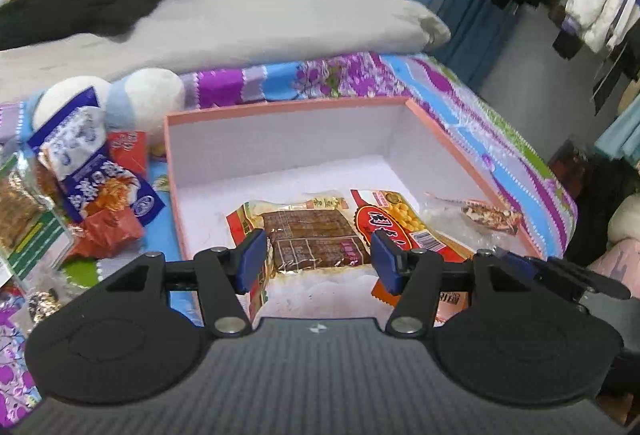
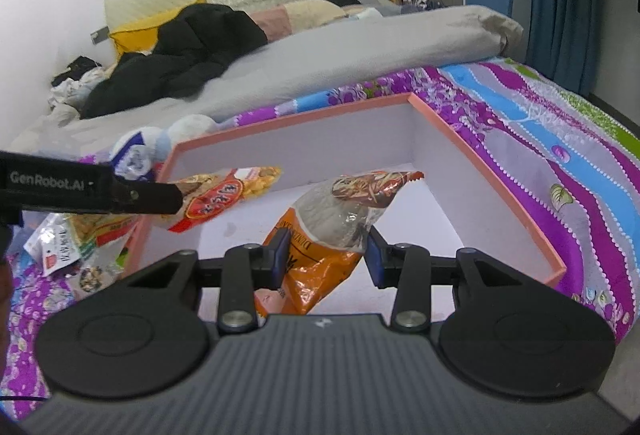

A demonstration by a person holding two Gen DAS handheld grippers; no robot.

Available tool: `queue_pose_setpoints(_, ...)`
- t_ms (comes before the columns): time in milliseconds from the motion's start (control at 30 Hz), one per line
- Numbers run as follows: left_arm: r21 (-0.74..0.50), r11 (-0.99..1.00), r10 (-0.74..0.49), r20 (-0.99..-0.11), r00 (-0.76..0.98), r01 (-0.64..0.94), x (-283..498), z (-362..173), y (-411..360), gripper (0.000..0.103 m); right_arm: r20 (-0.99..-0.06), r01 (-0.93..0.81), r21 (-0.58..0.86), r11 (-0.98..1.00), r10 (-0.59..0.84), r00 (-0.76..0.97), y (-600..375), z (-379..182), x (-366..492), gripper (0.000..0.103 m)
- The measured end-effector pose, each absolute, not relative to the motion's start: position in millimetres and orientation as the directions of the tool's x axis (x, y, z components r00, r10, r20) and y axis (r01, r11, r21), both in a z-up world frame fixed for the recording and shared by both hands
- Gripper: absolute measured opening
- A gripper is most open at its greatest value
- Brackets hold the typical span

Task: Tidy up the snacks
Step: 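Open left tool over the box floor while right tool releases orange bag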

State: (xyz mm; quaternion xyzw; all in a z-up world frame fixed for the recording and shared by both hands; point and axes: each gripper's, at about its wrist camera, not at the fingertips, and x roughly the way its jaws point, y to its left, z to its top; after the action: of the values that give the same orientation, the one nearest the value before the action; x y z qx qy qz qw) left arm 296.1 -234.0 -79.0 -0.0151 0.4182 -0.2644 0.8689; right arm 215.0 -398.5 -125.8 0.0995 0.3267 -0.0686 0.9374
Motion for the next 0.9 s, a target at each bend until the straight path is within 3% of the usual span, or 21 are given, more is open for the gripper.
queue_pose_setpoints(433,-0.198,0.875,-0.415,-0.776,0.474,0.442,315.2,-107.0,-253.9,0.065,-0.686,0.211,0.175,0.962,-0.035,0.727,-416.7,-158.6,234.3,0.044)
queue_pose_setpoints(467,-0.190,0.877,-0.408,-0.778,0.477,0.440,315.2,-106.5,-253.3,0.068,-0.689,0.210,0.180,0.961,-0.029,0.724,-416.9,-159.1,234.3,0.050)
queue_pose_setpoints(500,-0.189,0.879,-0.406,-0.779,0.477,0.438,314.4,-105.2,-252.4,0.071,-0.690,0.211,0.183,0.960,-0.027,0.723,-417.1,-159.0,234.5,0.064)
queue_pose_setpoints(567,-0.210,0.871,-0.429,-0.765,0.481,0.444,309.5,-99.8,-249.2,0.073,-0.678,0.219,0.181,0.959,-0.040,0.734,-416.1,-155.8,230.9,0.070)
queue_pose_setpoints(900,-0.186,0.879,-0.427,-0.718,0.550,0.439,276.2,-61.9,-228.0,0.073,-0.617,0.193,0.192,0.962,-0.034,0.786,-400.7,-125.6,204.3,0.070)
